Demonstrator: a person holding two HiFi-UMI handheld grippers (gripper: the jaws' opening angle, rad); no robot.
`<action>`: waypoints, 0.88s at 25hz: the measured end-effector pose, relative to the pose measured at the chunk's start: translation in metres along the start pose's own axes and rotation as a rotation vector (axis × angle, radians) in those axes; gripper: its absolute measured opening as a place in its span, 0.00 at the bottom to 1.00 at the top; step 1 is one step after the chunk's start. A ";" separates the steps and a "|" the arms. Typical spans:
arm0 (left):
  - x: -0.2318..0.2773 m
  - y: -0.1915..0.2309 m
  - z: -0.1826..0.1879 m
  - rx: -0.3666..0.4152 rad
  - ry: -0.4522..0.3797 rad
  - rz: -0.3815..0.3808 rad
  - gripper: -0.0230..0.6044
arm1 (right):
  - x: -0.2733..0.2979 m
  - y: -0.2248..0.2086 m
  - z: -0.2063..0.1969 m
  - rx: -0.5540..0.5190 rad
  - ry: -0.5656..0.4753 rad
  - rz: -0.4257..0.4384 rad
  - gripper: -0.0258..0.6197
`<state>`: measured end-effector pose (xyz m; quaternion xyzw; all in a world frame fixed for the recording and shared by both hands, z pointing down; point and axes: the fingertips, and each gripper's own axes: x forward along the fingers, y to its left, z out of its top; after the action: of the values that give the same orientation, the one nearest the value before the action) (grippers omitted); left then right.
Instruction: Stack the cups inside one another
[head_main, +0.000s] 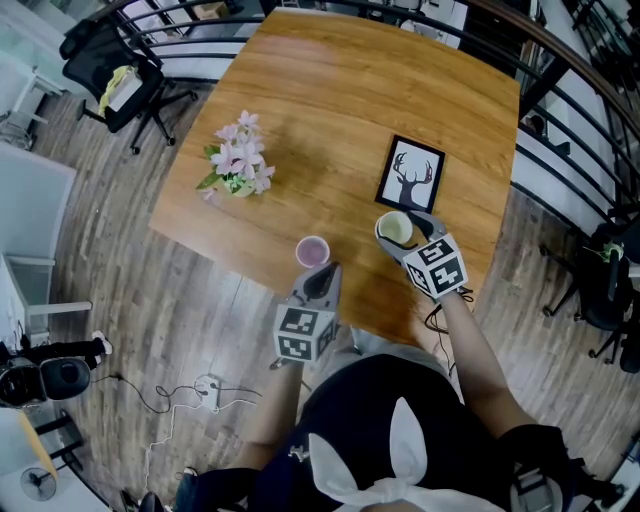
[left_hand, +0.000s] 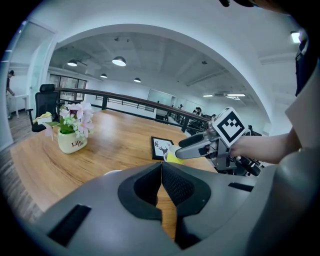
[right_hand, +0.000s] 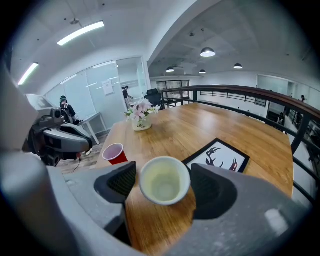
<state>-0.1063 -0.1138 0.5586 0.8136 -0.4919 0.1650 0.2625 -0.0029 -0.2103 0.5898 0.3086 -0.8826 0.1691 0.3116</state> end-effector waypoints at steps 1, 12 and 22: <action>0.000 -0.001 0.001 0.002 -0.003 -0.002 0.07 | 0.000 0.000 -0.001 -0.001 0.004 0.002 0.57; -0.003 -0.007 0.001 0.008 -0.013 0.000 0.07 | -0.014 -0.001 0.007 -0.007 -0.031 -0.008 0.59; -0.013 -0.007 0.008 0.019 -0.040 0.023 0.07 | -0.056 0.006 0.048 -0.008 -0.177 -0.019 0.59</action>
<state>-0.1062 -0.1063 0.5432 0.8135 -0.5046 0.1565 0.2431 0.0061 -0.2044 0.5162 0.3297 -0.9043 0.1348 0.2352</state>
